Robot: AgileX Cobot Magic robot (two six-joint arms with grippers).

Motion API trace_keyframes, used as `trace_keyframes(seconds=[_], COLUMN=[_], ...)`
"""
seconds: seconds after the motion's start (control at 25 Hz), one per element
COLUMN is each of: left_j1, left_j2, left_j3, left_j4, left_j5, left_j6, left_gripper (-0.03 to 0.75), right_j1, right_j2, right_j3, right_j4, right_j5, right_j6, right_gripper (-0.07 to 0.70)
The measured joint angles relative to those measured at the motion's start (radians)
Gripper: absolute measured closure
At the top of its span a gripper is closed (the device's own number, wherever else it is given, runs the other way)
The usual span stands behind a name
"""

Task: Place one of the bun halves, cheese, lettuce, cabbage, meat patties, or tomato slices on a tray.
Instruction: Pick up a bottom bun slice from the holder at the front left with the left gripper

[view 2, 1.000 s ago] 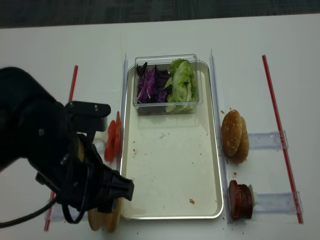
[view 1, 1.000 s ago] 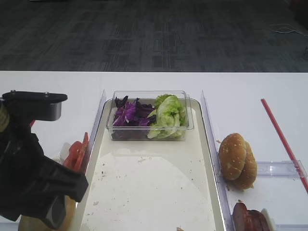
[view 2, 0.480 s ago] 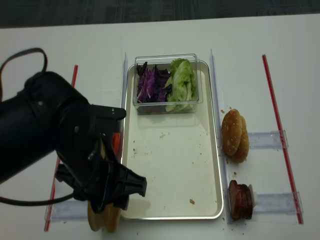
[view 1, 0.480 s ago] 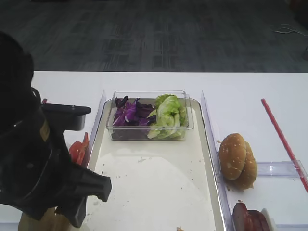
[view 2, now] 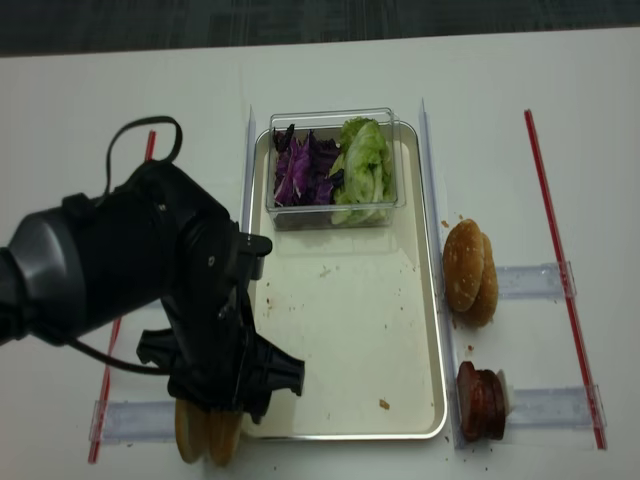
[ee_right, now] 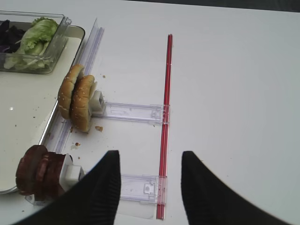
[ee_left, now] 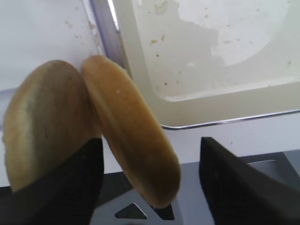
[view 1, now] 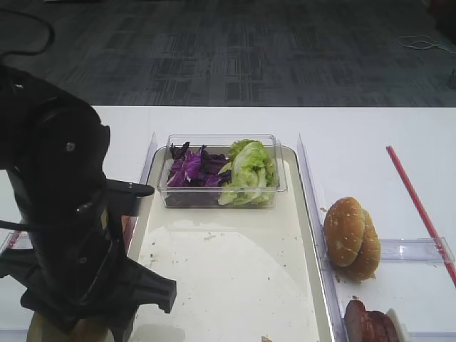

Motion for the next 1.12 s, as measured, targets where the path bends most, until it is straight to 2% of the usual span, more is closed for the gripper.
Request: trace_keyframes(seconds=[0.52, 0.88, 1.12], left_j1=[0.000, 0.000, 0.000], left_j2=[0.027, 0.027, 0.027], left_j3=[-0.001, -0.001, -0.001], left_j4=[0.058, 0.060, 0.080], left_j5=[0.002, 0.011, 0.023], left_j6=[-0.040, -0.058, -0.062], left_gripper=[0.290, 0.486, 0.589], right_j1=[0.000, 0.000, 0.000], right_j2=[0.000, 0.000, 0.000], right_j3=[0.000, 0.000, 0.000], right_j4=[0.000, 0.000, 0.000], right_j5=[0.000, 0.000, 0.000], right_j6=[0.000, 0.000, 0.000], right_gripper=[0.307, 0.307, 0.307])
